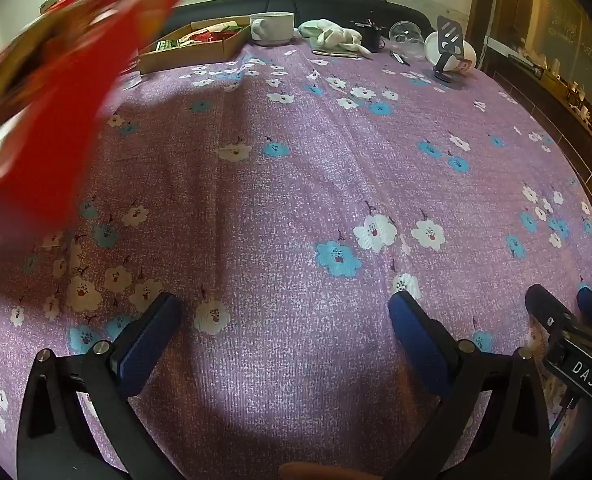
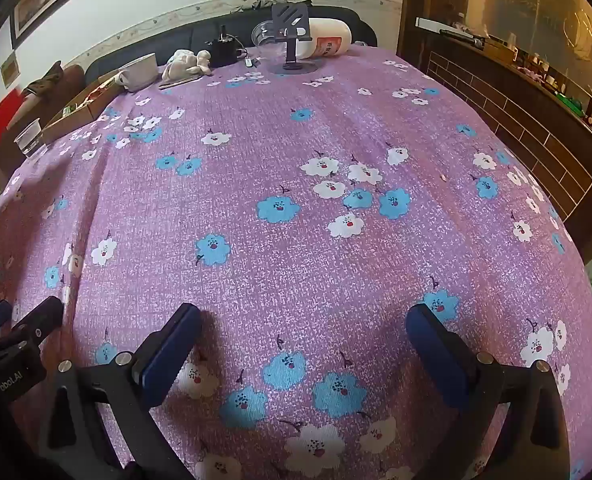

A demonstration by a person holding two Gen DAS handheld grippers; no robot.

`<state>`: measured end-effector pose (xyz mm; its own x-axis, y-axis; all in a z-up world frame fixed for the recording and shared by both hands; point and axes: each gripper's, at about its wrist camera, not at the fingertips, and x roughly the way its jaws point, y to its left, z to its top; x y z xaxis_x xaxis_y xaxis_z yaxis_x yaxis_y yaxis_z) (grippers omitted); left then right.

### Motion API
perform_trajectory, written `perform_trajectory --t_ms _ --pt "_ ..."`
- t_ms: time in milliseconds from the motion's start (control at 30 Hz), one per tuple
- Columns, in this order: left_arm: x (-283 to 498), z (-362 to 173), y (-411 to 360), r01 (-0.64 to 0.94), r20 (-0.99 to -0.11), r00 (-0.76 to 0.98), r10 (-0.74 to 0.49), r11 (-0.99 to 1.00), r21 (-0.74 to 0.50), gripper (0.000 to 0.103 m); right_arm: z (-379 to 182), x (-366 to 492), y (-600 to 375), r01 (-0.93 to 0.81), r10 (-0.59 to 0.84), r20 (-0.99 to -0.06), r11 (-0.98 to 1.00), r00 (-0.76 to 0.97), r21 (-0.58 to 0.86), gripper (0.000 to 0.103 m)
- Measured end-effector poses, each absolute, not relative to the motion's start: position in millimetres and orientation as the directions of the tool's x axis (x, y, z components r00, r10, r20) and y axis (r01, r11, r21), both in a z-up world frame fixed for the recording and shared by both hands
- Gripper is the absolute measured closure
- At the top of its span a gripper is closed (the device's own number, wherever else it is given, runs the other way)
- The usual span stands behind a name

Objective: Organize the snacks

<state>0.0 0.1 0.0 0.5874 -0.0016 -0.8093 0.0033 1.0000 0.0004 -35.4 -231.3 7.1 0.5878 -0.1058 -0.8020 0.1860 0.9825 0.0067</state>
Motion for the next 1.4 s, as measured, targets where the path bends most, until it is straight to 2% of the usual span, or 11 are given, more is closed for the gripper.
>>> perform_trajectory --t_ms 1400 --pt "-5.4 2.2 -2.6 0.004 -0.809 0.588 0.001 1.0 0.005 0.0 8.1 -34.7 -230.0 0.185 -0.105 -0.802 0.983 0.589 0.008 0.0"
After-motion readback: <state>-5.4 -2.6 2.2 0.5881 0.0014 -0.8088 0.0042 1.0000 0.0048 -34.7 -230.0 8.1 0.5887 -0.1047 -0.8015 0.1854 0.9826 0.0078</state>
